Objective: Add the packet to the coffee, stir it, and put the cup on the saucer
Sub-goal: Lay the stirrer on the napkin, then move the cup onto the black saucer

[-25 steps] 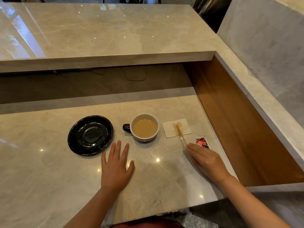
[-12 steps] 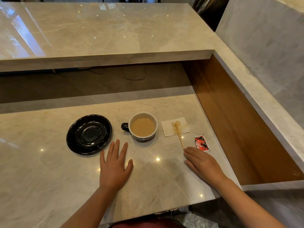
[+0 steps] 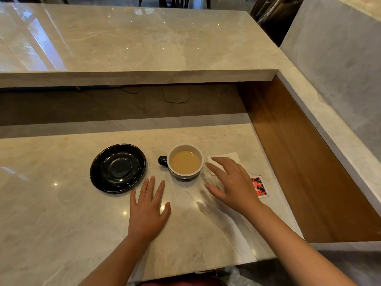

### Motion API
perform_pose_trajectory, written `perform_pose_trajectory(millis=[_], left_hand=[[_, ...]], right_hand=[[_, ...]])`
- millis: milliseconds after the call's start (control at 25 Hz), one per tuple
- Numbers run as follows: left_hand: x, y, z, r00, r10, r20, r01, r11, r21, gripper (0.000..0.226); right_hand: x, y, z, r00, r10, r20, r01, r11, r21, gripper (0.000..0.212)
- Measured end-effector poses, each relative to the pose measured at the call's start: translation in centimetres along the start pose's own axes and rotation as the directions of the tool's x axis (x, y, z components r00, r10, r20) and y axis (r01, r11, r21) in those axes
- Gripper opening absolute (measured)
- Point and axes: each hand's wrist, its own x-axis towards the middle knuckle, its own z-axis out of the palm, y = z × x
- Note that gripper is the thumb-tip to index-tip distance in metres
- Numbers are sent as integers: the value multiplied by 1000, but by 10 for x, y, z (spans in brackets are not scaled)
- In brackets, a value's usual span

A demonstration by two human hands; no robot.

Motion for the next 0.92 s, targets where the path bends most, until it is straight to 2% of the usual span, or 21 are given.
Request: perform_pose_trajectory(millis=[160,400,640,920], left_hand=[[0,0,1,1000,-6,5,6,1000,-9,63],[-1,0,-4,1000,-7,24,7,1000,-10,63],[-5,-14,-14,996,75,47,-73,997,-41,65],[-11,-24,-14,991,132,22,-130,989,-75,66]], right_hand=[[47,-30,1,963,73,258,-72,997,-11,72],[84,-37,19,881,87,466,-55,995,-83,86],[104,-36,26,821,75,566,-22,995,-100,101],[109,-39,25,843,56,534,15,992,-128,97]])
